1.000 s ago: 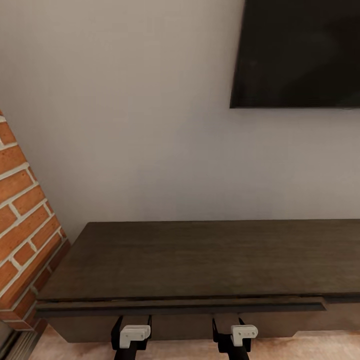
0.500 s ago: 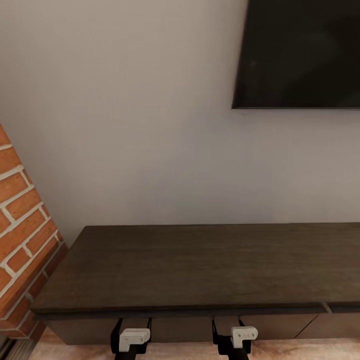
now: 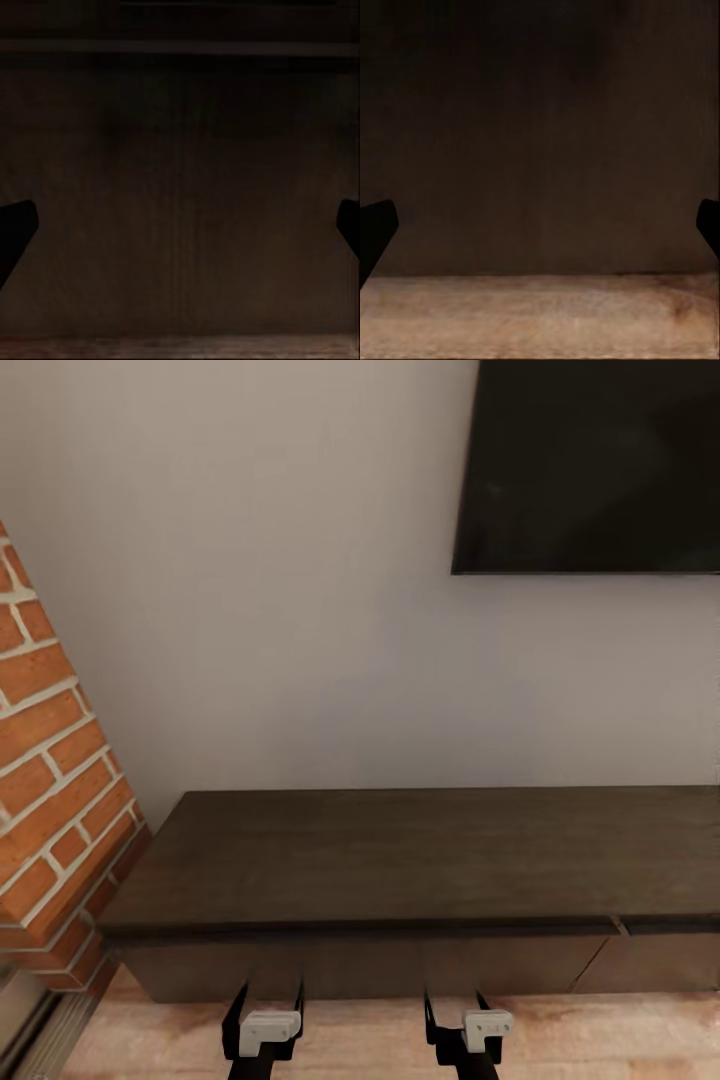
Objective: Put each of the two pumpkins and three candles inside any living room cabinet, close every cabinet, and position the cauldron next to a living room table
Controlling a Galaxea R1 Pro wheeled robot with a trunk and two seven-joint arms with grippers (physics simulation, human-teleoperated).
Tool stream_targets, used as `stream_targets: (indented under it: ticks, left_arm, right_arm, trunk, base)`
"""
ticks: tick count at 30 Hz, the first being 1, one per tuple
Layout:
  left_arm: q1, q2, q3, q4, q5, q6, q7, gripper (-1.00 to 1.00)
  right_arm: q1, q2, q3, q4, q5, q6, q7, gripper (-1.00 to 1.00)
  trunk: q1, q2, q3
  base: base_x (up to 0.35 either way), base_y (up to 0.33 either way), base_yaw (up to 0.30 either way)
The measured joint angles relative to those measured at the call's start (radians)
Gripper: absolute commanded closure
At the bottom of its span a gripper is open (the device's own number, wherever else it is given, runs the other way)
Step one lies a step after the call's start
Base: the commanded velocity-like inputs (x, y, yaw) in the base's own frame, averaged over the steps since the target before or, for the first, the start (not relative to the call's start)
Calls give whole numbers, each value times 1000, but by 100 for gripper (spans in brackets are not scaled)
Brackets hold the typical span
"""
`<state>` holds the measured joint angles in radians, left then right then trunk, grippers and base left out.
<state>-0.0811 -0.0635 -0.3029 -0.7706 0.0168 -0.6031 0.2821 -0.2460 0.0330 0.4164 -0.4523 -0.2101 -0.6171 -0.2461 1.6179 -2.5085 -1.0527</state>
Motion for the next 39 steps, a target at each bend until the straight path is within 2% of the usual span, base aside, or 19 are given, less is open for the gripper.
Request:
stream_targets:
  ticks: [7,15,17,18,21,24,25,28,33,39]
  left_arm:
    - [0,0,0,0,0,0,0,-100]
    - [0,0,0,0,0,0,0,-100]
    - [0,0,0,0,0,0,0,-100]
    - [-1,0,0,0,0,0,0,-100]
    - [-1,0,0,0,0,1,-2,-100]
    - [-1,0,0,0,0,1,-5,-100]
    - [-1,0,0,0,0,1,-6,-100]
    - [-1,0,1,0,0,2,-7,-100]
    - [0,0,1,0,0,3,-5,-100]
    - [1,0,2,0,1,3,-1,-100]
  right_arm:
    - [0,0,0,0,0,0,0,-100]
    - [0,5,0,-2,-1,11,-2,-100]
    - [0,8,1,-7,-1,57,-3,-100]
    - [0,12,1,-15,-1,112,-7,-100]
    - [0,14,2,-25,-2,155,-10,-100]
    - [0,16,-25,-30,-22,174,-11,-100]
    - [0,16,-51,-31,-46,178,-10,-100]
    - [0,16,-84,-33,-86,187,-9,-100]
    - [1,16,-107,-33,-112,211,-9,-100]
    - [2,16,-113,-34,-127,227,-10,-100]
  trunk:
    - [0,0,0]
    - [-1,0,0]
    - [-1,0,0]
    - [-1,0,0]
    - [-1,0,0]
    - [-1,0,0]
    - [-1,0,0]
    - [0,0,0]
    - [0,0,0]
    - [-1,0,0]
  base:
    - [-279,0,0]
    - [-53,0,0]
    - [-7,0,0]
    - [-4,0,0]
    - [-2,0,0]
    - [0,0,0]
    - [-8,0,0]
    - [-105,0,0]
    - [-254,0,0]
    - [-97,0,0]
